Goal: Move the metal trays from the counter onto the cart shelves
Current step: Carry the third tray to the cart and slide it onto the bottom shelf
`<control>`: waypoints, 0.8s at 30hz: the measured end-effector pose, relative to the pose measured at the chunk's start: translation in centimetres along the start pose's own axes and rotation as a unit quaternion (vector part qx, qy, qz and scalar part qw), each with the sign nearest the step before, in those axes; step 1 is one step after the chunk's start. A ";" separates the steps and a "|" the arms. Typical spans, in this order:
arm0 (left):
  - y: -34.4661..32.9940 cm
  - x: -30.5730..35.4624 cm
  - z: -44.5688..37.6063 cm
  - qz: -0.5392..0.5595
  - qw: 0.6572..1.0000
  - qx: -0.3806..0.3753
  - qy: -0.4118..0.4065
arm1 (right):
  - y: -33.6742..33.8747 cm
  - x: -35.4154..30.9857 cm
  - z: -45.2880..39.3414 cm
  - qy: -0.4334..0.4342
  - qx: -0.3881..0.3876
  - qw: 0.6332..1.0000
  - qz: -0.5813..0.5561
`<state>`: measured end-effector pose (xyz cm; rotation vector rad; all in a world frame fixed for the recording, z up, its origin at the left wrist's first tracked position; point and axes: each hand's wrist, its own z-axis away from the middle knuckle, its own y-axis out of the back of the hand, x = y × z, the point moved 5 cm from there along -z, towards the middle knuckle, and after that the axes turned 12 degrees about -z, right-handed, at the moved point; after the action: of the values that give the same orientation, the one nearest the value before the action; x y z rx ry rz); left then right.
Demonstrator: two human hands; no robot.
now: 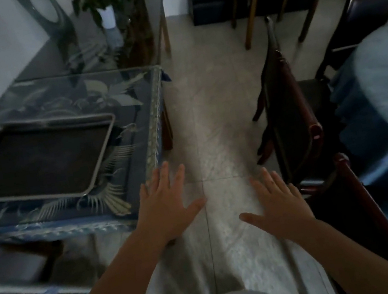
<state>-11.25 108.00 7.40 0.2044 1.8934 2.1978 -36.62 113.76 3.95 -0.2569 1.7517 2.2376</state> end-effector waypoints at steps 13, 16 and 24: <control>1.7 1.1 -18.9 -0.013 1.000 0.004 -0.020 | 5.2 4.4 -18.7 0.001 -0.023 1.000 -0.014; 1.6 -0.6 -25.2 -0.013 1.000 0.000 -0.014 | 6.1 3.6 -24.8 0.009 -0.014 1.000 -0.006; 3.9 -9.7 -35.5 0.019 0.997 -0.021 0.069 | 8.3 -3.0 -40.7 0.071 -0.049 0.996 0.037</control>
<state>-11.30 71.03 6.23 0.0842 1.9250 2.3297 -37.99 72.20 2.50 -0.3880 1.7490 2.4173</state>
